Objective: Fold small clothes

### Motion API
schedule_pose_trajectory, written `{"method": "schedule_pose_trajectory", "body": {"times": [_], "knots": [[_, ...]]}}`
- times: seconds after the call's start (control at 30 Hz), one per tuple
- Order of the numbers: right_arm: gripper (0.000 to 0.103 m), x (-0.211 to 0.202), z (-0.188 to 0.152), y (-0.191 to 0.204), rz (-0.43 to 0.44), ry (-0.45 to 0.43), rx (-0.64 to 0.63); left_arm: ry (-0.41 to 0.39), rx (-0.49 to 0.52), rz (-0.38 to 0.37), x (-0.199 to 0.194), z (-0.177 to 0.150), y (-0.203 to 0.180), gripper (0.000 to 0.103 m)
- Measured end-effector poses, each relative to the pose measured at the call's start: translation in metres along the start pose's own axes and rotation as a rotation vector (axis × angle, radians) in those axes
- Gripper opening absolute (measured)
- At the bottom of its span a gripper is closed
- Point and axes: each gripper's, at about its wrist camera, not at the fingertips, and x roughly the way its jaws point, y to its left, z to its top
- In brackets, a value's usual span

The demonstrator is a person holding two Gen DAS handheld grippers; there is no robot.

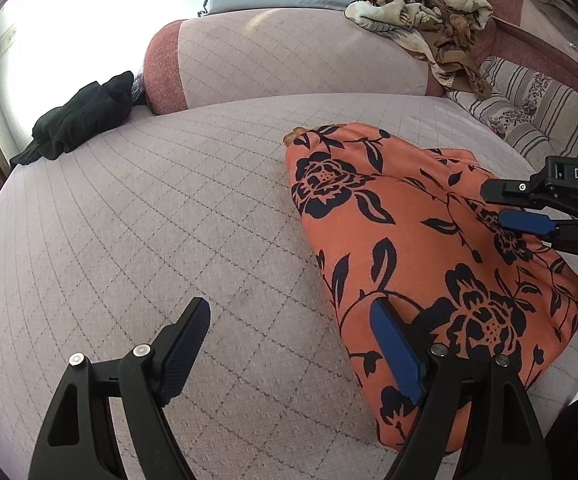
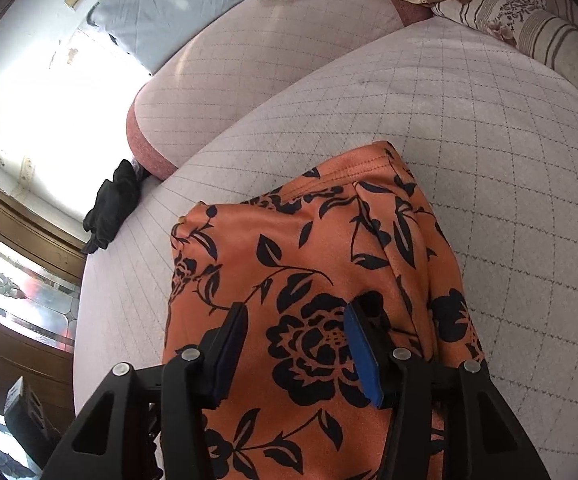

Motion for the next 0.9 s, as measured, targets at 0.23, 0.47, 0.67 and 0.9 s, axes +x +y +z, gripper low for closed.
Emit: {"method": "schedule_pose_trajectory", "body": {"times": [0.23, 0.47, 0.67, 0.9], "knots": [[0.054, -0.019, 0.007, -0.001, 0.041, -0.075, 0.025, 0.002, -0.003, -0.002, 0.000, -0.001, 0.001, 0.083], [0.054, -0.021, 0.009, -0.007, 0.038, -0.077, 0.046, 0.002, -0.002, -0.003, 0.000, -0.001, 0.001, 0.083], [0.054, -0.025, 0.012, -0.013, 0.034, -0.080, 0.048, 0.003, -0.003, -0.004, 0.000, -0.001, 0.001, 0.083], [0.054, -0.039, 0.018, -0.034, 0.013, -0.103, 0.064, 0.003, -0.003, -0.003, 0.001, -0.001, 0.002, 0.083]]}}
